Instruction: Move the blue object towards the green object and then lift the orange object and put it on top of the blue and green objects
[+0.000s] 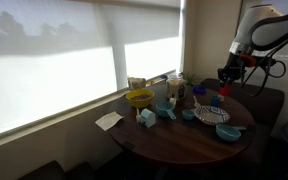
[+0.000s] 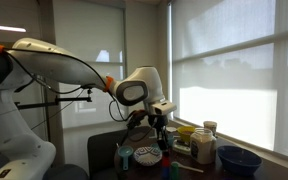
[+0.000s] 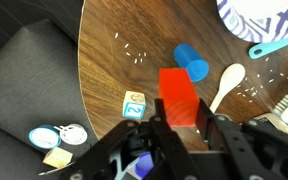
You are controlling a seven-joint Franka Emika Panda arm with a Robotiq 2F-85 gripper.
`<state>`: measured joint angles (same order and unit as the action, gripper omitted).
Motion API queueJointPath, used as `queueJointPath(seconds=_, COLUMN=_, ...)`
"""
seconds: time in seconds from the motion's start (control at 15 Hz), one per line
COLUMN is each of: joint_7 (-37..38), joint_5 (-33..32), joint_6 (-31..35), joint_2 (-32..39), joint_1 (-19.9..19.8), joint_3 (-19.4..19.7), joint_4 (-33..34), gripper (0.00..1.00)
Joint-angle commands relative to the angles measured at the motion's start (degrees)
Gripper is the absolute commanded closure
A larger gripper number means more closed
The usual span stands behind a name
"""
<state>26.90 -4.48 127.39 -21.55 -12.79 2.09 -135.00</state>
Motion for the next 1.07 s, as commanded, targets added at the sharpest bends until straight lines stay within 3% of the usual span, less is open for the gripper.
queueJointPath(seconds=0.0, joint_7=1.10, joint_5=1.63, joint_6=-0.56, joint_2=2.33, joint_1=0.44, joint_3=0.13, joint_4=2.17, gripper=0.92)
queueJointPath(seconds=1.0, joint_7=0.76, joint_5=1.76, joint_6=0.27, joint_2=5.29, joint_1=1.89, joint_3=-0.18, joint_4=4.31, gripper=0.92)
